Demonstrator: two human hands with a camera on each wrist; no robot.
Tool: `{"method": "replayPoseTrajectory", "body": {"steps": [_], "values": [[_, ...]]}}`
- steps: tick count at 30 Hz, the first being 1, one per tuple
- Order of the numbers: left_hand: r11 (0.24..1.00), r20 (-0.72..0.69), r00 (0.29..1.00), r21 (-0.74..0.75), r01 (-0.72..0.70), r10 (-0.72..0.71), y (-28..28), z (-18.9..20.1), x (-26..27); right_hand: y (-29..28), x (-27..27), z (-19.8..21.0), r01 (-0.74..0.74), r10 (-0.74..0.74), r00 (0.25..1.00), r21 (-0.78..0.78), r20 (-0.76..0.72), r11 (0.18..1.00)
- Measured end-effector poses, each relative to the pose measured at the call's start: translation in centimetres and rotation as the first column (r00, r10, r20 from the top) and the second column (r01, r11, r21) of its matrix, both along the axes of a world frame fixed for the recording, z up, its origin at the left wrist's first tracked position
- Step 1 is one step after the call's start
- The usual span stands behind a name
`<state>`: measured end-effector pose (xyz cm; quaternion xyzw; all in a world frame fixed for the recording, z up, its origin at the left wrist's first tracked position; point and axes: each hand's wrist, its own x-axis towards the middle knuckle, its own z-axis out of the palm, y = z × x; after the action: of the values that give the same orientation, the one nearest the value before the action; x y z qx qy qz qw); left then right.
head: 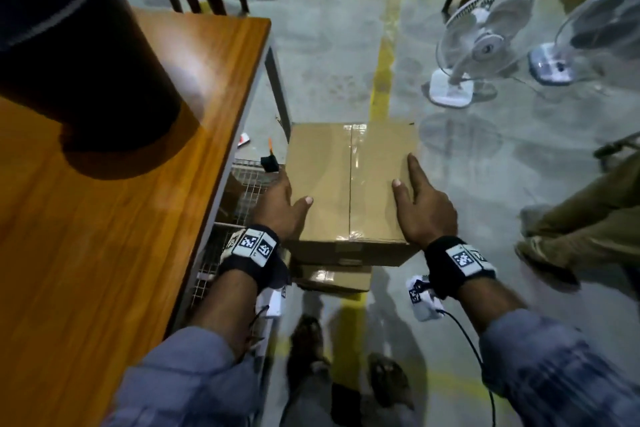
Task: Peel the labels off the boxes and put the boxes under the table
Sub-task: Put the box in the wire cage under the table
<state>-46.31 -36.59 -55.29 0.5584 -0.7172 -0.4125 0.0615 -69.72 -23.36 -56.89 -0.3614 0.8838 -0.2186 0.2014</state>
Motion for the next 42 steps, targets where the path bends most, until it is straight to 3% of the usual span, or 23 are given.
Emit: {"method": "replayPoseTrajectory", "body": {"steps": [6,16,32,38,42], "values": [[0.998,0.009,0.999,0.034,0.048,-0.048,-1.4,-4.0,0.9,-0.1,2.0,-6.4,0.066,-0.066,0.998,0.011,0.02,0.998],[0.993,0.063,0.991,0.04,0.111,-0.114,-0.9,-6.5,1.6,1.6,4.3,-9.4,0.122,-0.121,0.992,-0.057,0.025,0.991],[0.994,0.044,0.993,0.019,0.105,-0.105,1.0,-8.0,3.4,3.5,6.1,-9.6,0.09,-0.087,0.995,-0.061,0.054,0.994],[0.992,0.022,0.993,0.051,0.116,-0.117,1.5,-7.7,3.6,3.7,6.1,-9.1,0.053,-0.054,0.998,0.029,0.042,0.998],[0.998,-0.023,0.998,-0.031,0.059,-0.06,2.4,-6.1,3.1,3.2,6.1,-7.4,0.025,-0.024,1.0,0.123,-0.005,0.992]]}}
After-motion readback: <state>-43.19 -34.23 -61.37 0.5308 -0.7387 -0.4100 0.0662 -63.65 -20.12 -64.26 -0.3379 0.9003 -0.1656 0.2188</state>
